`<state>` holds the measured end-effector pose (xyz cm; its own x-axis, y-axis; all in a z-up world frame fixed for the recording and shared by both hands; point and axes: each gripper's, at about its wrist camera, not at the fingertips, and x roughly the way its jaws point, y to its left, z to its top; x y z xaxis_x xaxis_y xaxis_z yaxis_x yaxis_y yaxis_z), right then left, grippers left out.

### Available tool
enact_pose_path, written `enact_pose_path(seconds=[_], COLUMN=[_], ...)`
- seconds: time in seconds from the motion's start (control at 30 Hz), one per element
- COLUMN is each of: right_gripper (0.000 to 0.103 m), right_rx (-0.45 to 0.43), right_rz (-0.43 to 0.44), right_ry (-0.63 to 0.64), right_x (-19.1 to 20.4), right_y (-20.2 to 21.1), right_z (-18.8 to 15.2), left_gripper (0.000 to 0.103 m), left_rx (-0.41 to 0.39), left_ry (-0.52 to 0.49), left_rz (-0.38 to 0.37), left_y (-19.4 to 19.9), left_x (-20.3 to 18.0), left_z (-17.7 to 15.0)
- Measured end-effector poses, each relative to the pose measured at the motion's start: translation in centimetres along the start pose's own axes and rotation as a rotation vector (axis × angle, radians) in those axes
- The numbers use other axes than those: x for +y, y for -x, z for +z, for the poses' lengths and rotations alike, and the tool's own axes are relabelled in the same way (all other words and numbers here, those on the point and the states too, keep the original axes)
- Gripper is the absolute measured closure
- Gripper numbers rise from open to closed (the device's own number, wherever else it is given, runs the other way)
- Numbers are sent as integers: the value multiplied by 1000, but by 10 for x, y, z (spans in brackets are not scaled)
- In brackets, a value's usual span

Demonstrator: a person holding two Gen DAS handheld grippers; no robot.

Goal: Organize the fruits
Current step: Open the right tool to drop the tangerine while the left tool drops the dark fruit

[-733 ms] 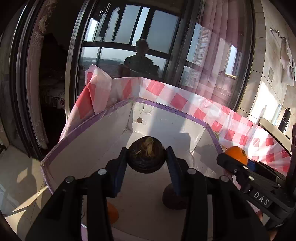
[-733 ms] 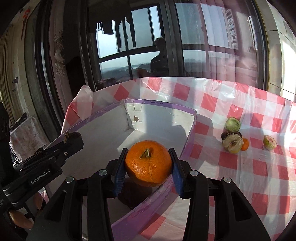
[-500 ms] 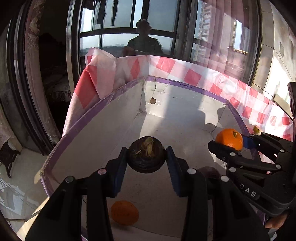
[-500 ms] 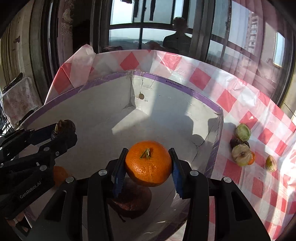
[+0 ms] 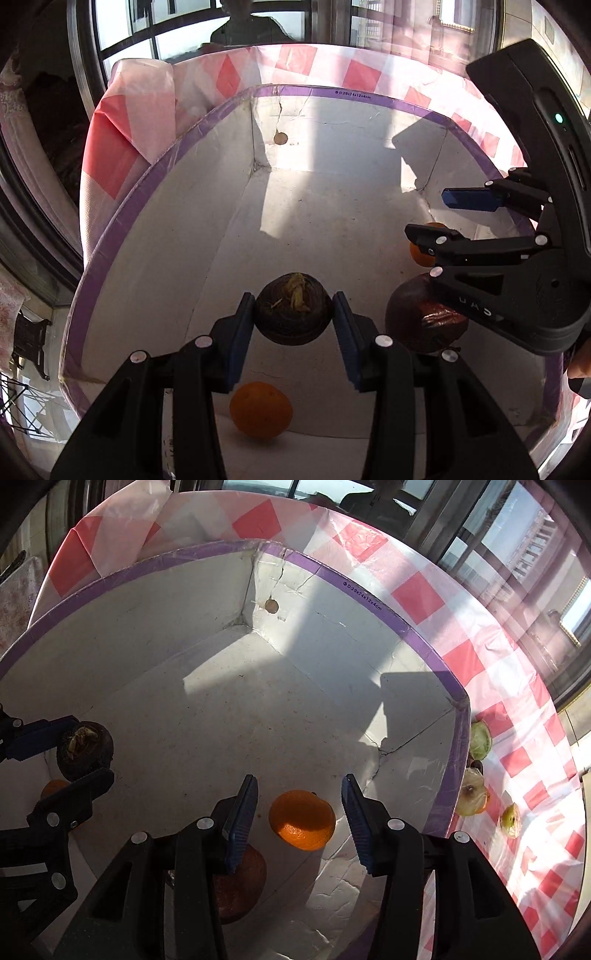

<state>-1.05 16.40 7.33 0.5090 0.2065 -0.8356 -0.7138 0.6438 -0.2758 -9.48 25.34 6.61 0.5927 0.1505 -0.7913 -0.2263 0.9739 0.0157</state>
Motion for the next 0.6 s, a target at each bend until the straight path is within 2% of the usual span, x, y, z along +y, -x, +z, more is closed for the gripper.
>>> enact_pose_path(seconds=[0.07, 0.1, 0.23, 0.5, 0.6], right_gripper=[43, 42, 42, 42, 42], right_rx=[0, 1, -9, -48, -73], right_rz=[50, 56, 58, 77, 92], right_ry=[-10, -14, -29, -67, -88], right_x=[-1, -2, -2, -5, -6], right_y=[3, 3, 4, 8, 10], right_z=[1, 1, 0, 1, 3], left_gripper=[59, 55, 30, 25, 15], left_rx=[8, 13, 6, -8, -18], left_ry=[-3, -3, 7, 14, 11], left_rz=[-3, 0, 3, 21, 45], left_y=[1, 0, 1, 3, 4], left_x=[-1, -1, 1, 4, 2], left_z=[-1, -1, 0, 1, 1])
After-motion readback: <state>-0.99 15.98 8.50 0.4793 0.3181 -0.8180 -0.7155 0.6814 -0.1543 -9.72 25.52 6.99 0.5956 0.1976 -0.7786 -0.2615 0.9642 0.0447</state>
